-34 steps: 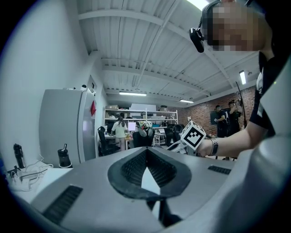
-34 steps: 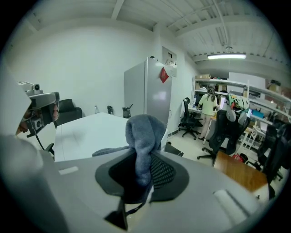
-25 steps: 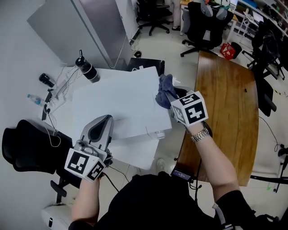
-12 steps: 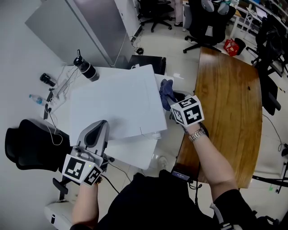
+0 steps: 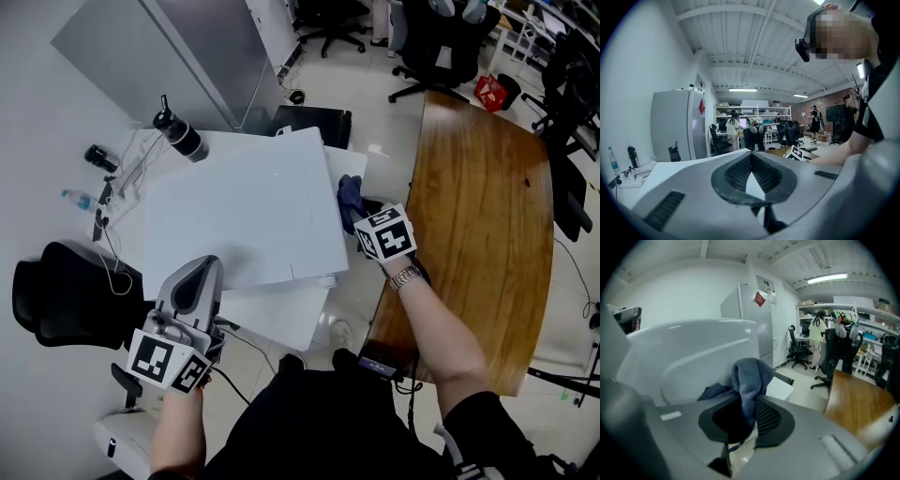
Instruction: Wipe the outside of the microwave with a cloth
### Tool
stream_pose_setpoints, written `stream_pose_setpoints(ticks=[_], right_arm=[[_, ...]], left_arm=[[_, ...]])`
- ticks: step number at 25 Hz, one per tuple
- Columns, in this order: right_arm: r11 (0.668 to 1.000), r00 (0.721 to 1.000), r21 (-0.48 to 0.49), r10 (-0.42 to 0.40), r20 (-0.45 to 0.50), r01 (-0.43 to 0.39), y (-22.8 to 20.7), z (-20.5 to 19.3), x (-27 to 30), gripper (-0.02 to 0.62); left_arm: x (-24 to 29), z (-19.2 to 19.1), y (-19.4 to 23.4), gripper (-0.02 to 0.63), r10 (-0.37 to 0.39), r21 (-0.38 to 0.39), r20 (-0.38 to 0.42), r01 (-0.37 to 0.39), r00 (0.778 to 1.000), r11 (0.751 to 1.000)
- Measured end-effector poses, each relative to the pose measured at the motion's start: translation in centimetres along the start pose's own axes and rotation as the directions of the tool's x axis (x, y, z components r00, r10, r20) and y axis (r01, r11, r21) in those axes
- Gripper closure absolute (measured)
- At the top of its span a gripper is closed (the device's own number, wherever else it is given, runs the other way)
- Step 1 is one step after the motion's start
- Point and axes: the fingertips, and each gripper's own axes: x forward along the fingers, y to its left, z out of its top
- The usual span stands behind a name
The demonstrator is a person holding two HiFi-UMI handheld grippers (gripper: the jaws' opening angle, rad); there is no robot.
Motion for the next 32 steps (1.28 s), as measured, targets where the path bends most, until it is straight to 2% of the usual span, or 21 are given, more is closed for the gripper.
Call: stream_pose_setpoints(ticks=[20,32], right_arm=[[1.000,0.984,-0.023,-0.024,-0.177,0.020,-1.2,-4.7,4.3,0.518],[0.996,0.980,-0.026,-0.083,-0.181,0.079,-2.1,-4.8,2.9,0.518]], left_arm=[[-0.6,-0.9,1.0,0.603,0.063,-0.008,-0.020,-0.063,0.998,0.998],[-1.1,-1.1,1.2,0.602,0.062,-0.020,-0.010,-0.062,0.998,0.998]])
